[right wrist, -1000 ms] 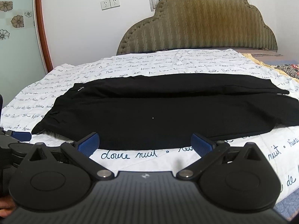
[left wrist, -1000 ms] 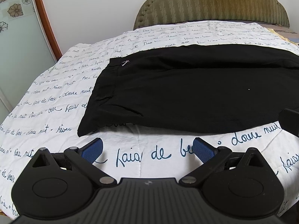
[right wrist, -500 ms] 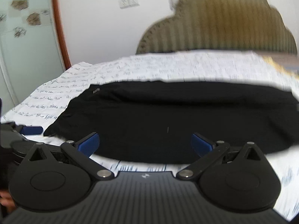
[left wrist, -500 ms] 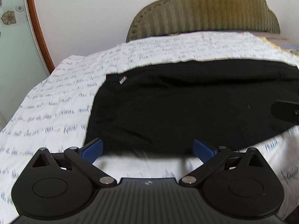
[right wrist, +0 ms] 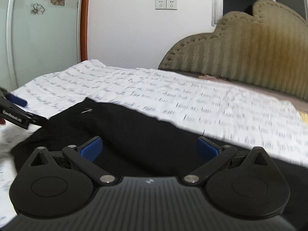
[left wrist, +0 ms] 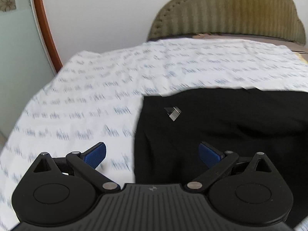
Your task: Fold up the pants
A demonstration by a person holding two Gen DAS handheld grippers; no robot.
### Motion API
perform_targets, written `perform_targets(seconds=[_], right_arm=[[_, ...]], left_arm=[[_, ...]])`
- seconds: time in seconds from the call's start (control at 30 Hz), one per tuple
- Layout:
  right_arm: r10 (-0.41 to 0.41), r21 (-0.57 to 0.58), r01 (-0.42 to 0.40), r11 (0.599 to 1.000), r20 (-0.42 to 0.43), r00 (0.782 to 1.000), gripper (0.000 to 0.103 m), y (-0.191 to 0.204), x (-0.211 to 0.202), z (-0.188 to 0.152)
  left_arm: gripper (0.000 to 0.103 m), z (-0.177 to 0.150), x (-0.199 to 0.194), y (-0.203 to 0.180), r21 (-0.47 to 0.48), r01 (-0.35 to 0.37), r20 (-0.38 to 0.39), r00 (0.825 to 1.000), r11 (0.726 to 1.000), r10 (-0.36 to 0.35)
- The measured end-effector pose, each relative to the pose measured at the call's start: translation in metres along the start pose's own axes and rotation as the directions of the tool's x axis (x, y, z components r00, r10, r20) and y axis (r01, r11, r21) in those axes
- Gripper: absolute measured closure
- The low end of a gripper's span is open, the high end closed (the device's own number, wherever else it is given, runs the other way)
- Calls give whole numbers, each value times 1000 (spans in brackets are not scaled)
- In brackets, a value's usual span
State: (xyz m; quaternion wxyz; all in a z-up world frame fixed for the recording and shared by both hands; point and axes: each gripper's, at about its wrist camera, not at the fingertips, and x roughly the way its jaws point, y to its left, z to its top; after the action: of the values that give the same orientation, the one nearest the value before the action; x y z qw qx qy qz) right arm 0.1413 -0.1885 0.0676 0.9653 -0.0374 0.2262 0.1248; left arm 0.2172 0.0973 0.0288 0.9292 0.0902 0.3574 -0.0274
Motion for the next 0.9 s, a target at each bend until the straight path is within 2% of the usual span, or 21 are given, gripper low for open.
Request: perform_targets(seconds=[0.13, 0.2, 0.33, 0.47, 0.6, 0.77, 0.9], right_arm=[[13, -85, -14, 996, -11, 1000, 0, -31, 50, 17], [-1, -109, -5, 994, -54, 999, 4, -47, 77, 23], [55, -99, -70, 993, -143, 988, 8, -79, 120, 24], [128, -60, -144, 988, -219, 967, 11, -102, 153, 22], [154, -89, -181, 979, -252, 956, 11, -103, 174, 20], [206, -82, -245, 966, -325, 923, 21, -104, 202, 20], [282, -51, -320, 946, -361, 889, 36, -107, 209, 20]], left_arm=[[0, 28, 40, 14, 54, -7, 24, 1000, 999, 6], [0, 39, 61, 17, 84, 40, 18, 999, 996, -42], [0, 55, 99, 29, 97, 150, 0, 989, 984, -151], [0, 63, 127, 30, 140, 203, 10, 978, 969, -206], [0, 65, 148, 21, 199, 254, -5, 966, 947, -258], [1, 63, 163, 13, 256, 283, -10, 957, 924, -290], [1, 67, 173, 18, 264, 321, 4, 943, 910, -333]])
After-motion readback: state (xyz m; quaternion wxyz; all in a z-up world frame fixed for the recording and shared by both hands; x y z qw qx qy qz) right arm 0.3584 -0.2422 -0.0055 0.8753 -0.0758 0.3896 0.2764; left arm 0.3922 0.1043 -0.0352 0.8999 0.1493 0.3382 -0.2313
